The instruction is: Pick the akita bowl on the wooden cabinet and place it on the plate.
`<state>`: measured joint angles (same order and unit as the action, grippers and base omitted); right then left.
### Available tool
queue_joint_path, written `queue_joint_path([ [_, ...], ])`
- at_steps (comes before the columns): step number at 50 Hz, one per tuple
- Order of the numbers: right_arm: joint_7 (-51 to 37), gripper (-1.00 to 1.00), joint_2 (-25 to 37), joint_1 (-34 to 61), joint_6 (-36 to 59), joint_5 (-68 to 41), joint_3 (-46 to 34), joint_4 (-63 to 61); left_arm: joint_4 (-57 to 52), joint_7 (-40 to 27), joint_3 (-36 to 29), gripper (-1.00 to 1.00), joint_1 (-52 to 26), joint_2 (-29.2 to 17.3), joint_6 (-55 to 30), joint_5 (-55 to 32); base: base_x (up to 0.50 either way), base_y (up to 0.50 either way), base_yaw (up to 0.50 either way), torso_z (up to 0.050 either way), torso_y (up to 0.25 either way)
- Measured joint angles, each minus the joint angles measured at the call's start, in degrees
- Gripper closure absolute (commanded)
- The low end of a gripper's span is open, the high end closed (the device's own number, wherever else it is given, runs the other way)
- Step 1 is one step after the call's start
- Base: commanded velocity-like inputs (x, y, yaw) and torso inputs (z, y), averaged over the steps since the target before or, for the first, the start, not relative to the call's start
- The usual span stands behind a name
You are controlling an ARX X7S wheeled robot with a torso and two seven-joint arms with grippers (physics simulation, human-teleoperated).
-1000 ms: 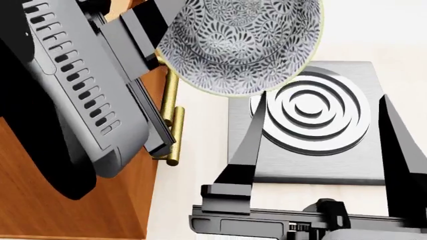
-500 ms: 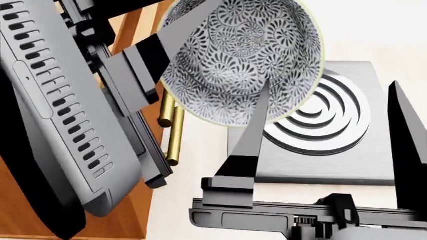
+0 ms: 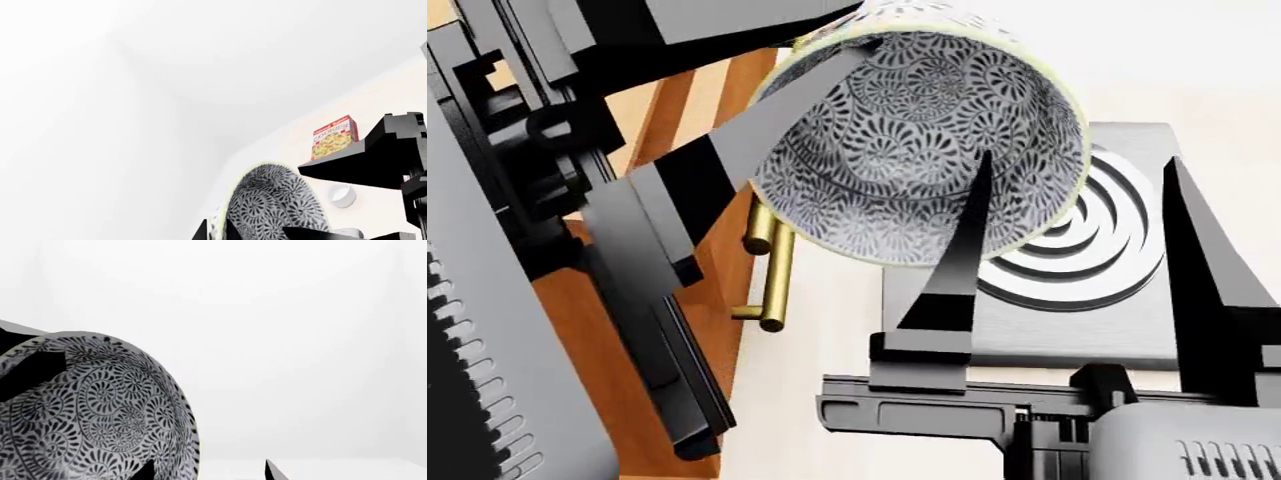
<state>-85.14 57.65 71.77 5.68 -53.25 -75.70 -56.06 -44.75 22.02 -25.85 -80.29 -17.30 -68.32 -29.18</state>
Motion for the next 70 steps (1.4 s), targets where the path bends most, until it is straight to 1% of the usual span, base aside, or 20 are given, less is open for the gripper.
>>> queue_joint_path([
  [10,1.8,1.0,-0.5,-0.8,-0.3,0.7,-0.3,-0.1,-0.5,0.2,-0.1,1.0,1.0,-0.3,0.3,-1.2,0.0,0.0,0.0,0.0,0.001],
  [20,1.7,1.0,-0.3,-1.4,-0.4,1.6,0.2,-0.3,-0.4,-0.4,0.0,1.0,1.8,-0.9,0.7,-1.2,0.0,0.0,0.0,0.0,0.0],
  [26,0.7,1.0,-0.4,-0.8,1.4,1.5,0.3,-1.1,0.0,-0.9,-0.5,1.0,2.2,-1.2,1.3,-0.8,0.0,0.0,0.0,0.0,0.0],
  [27,0.5,1.0,-0.4,-0.7,1.8,1.5,0.3,-1.2,0.1,-1.0,-0.7,-1.0,2.2,-1.3,1.3,-0.7,0.0,0.0,0.0,0.0,0.0],
  [38,-1.3,1.0,-0.3,0.1,4.7,1.2,-0.7,-2.4,0.8,-1.7,-2.0,-1.0,1.6,-2.4,0.4,0.7,0.0,0.0,0.0,0.0,0.0],
  [53,-3.0,1.0,1.9,-1.2,2.9,1.4,0.0,-2.7,0.6,-1.3,-1.1,-1.0,1.9,-3.0,-0.1,-0.5,0.0,0.0,0.0,0.001,0.001],
  [62,-3.9,1.0,5.4,-5.2,-0.2,2.3,3.3,-2.3,0.6,-1.7,0.0,-1.0,2.6,-2.9,0.5,-0.8,0.0,0.0,0.0,0.0,0.0],
  [70,-4.3,1.0,8.9,-10.5,-3.0,3.5,8.3,-2.7,0.7,-2.0,0.5,-1.0,3.2,-3.0,1.2,-0.9,0.0,0.0,0.0,0.0,0.0],
])
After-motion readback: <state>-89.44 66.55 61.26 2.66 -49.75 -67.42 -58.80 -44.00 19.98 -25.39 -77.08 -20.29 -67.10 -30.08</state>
